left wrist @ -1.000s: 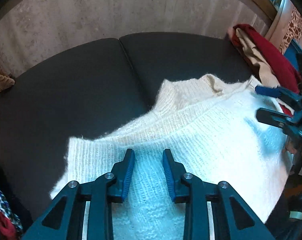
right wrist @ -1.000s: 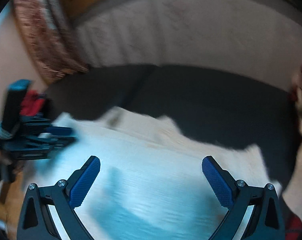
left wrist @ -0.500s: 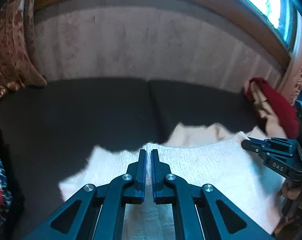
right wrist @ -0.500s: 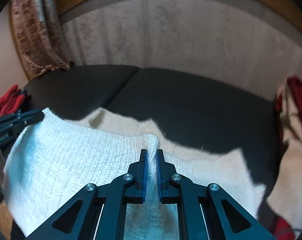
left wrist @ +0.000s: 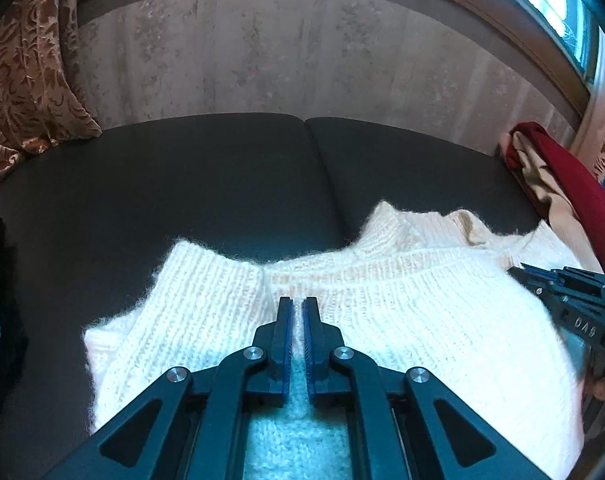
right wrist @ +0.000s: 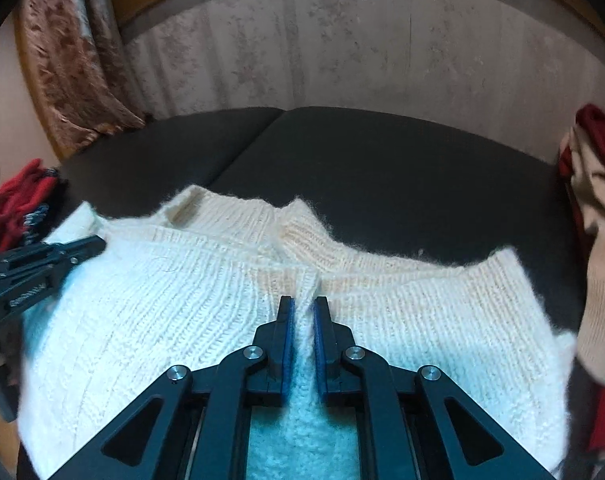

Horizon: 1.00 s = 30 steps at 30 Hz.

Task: Fold clothes

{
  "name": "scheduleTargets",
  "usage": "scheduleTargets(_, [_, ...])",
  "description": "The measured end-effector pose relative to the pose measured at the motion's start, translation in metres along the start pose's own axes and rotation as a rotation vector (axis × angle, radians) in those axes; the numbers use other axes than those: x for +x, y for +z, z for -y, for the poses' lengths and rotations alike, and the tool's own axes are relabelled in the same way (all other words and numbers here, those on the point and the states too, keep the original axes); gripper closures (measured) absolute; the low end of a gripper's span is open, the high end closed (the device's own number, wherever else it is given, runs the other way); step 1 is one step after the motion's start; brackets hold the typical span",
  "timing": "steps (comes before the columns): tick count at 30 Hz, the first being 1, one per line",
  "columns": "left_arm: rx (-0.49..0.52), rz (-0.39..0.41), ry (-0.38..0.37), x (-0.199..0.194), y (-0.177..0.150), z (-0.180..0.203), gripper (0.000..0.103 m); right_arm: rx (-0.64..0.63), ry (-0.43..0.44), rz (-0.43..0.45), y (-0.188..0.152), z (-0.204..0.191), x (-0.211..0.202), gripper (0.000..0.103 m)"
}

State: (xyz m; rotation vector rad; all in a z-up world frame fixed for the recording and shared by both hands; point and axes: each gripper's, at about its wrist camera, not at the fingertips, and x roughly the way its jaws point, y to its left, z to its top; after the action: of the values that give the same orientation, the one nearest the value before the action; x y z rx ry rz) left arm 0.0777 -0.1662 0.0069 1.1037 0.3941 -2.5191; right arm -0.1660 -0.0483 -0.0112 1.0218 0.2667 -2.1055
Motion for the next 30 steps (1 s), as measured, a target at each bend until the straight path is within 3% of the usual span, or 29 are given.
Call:
scheduleTargets(4, [-0.098,-0.047,-0.083,0.004,0.020,-0.020,0.090,0.049,0.048,0.004,-0.001,0.008,-0.001,0.090])
scheduleTargets(7, [-0.232,-0.001,-0.132,-0.021,0.019,-0.050,0.087,0.085,0.080,0.011,-0.001,0.014,-0.002,0.088])
scheduleTargets(11, [-0.307,0.061,-0.144,-0.065,-0.006,-0.095,0.077,0.115,0.108,0.018,-0.004,0.014,-0.006,0.087])
scheduleTargets(15, [-0.365,-0.022,-0.240,-0.078,-0.038,-0.128,0.060,0.117,0.117,0.021,-0.003,0.012,-0.003,0.084])
scheduleTargets(16, [-0.379,-0.037,-0.264,-0.079,-0.046,-0.133,0.060,0.117,0.119,0.022,-0.003,0.012,-0.003,0.084])
scheduleTargets(20, [-0.410,-0.068,-0.354,-0.074,-0.058,-0.140,0.057,0.117,0.124,0.023,-0.002,0.010,-0.001,0.082])
scheduleTargets(24, [-0.410,-0.112,-0.359,-0.055,-0.050,-0.152,0.053,0.120,0.128,0.023,-0.002,0.012,-0.003,0.082])
scheduleTargets(26, [-0.407,-0.122,-0.416,-0.045,-0.047,-0.155,0.051,0.120,0.130,0.024,-0.002,0.012,-0.003,0.081])
scheduleTargets(30, [-0.371,-0.125,-0.448,-0.033,-0.038,-0.151,0.045,0.124,0.134,0.025,-0.002,0.012,-0.002,0.080])
